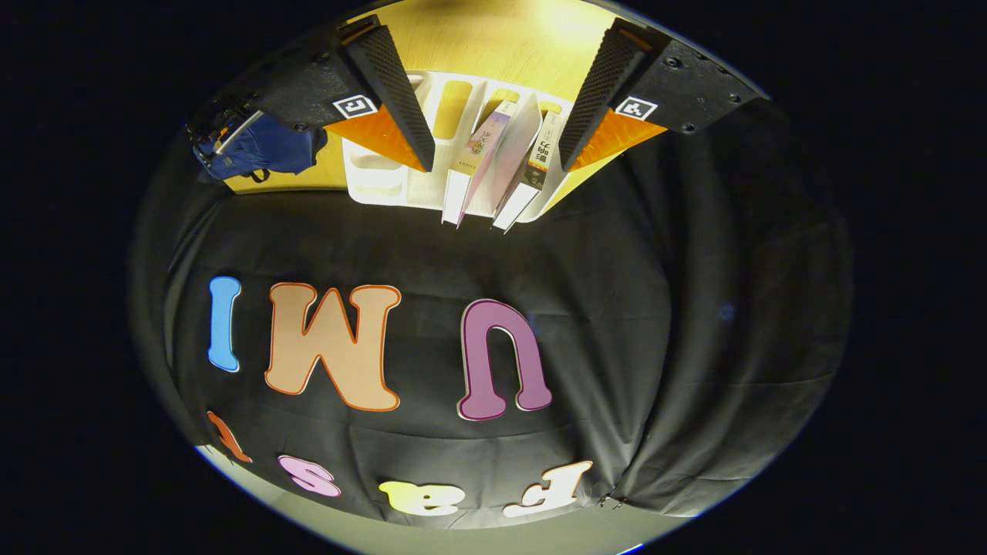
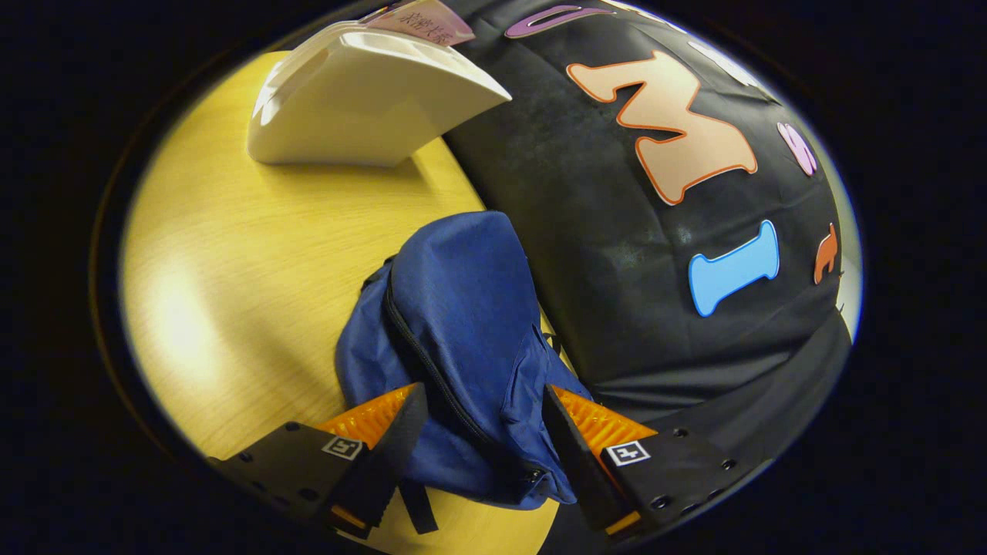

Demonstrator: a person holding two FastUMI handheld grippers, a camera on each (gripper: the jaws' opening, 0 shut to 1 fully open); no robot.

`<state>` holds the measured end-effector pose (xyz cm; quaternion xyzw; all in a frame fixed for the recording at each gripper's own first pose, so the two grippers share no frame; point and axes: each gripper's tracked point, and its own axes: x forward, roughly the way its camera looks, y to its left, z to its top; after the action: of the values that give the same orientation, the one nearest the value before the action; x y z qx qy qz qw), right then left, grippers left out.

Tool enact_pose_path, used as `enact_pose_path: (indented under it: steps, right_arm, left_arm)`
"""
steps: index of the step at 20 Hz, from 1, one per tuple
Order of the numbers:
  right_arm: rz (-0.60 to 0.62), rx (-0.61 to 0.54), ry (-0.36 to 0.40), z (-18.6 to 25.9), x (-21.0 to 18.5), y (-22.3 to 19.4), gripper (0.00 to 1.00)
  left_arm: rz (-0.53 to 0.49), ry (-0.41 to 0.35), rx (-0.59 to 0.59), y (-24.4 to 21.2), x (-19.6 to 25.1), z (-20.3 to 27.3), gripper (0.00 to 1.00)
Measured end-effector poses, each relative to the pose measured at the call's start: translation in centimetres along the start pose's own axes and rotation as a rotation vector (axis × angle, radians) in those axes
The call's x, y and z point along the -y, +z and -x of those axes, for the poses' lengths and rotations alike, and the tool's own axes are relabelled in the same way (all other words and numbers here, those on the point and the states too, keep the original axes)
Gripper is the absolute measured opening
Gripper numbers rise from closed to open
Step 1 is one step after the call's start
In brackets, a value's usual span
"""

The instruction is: Open the schoolbag, grab two books from the bookshelf and put them into the schoolbag.

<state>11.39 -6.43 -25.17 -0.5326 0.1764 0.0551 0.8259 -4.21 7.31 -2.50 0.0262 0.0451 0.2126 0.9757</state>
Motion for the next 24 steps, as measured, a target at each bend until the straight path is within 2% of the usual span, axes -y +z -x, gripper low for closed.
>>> enact_pose_path:
  steps: [3,4,6,8,9,11,15,18,20,21,22,23,24]
  right_arm:
    - [-0.002,-0.019,-0.04,-0.7,0.9,-0.3,0.88]
    - [-0.004,-0.023,-0.059,-0.9,1.3,-0.3,1.0]
    - [-0.022,-0.019,-0.078,-1.2,1.6,-0.3,0.85]
    - [-0.03,-0.017,-0.092,-1.6,2.4,0.1,0.91]
    - [-0.031,-0.019,-0.099,-1.7,2.4,-0.1,0.69]
    - [-0.033,-0.014,-0.116,-2.4,2.6,0.3,0.69]
    - [-0.024,-0.021,-0.108,-4.4,1.7,0.4,0.48]
    - [-0.037,-0.039,-0.099,-5.4,1.4,-0.1,0.48]
    - [-0.053,-0.047,-0.08,-6.1,0.6,-0.2,0.39]
    - [-0.042,-0.045,-0.098,-6.2,0.9,-0.1,0.15]
    - [-0.022,-0.044,-0.121,-6.6,1.4,-0.1,0.19]
    - [-0.03,-0.038,-0.126,-6.2,1.5,0.0,0.1]
    - [-0.05,-0.04,-0.124,-6.2,1.5,-0.1,0.07]
  left_arm:
    - [0.01,-0.008,-0.011,-0.3,0.2,-0.2,0.95]
    - [0.015,-0.009,-0.017,-0.5,0.3,-0.3,0.94]
    - [0.025,-0.011,-0.025,-0.7,0.4,-0.4,0.96]
    - [0.021,-0.009,-0.029,-0.8,0.4,-0.6,0.95]
    - [0.018,-0.008,-0.028,-0.7,0.4,-0.7,0.95]
    - [0.013,-0.014,-0.025,-0.5,0.6,-0.7,0.95]
    - [0.016,-0.033,-0.03,-0.5,1.5,-1.0,0.95]
    - [0.016,-0.055,-0.033,-0.5,2.4,-1.4,0.95]
    - [0.006,-0.067,-0.039,-0.4,3.0,-1.7,0.96]
    - [0.004,-0.07,-0.038,-0.3,3.2,-2.0,0.96]
    - [0.004,-0.075,-0.041,-0.2,3.4,-2.2,0.96]
    - [0.006,-0.082,-0.045,-0.1,3.6,-2.5,0.95]
    - [0.007,-0.088,-0.051,0.0,3.9,-3.0,0.95]
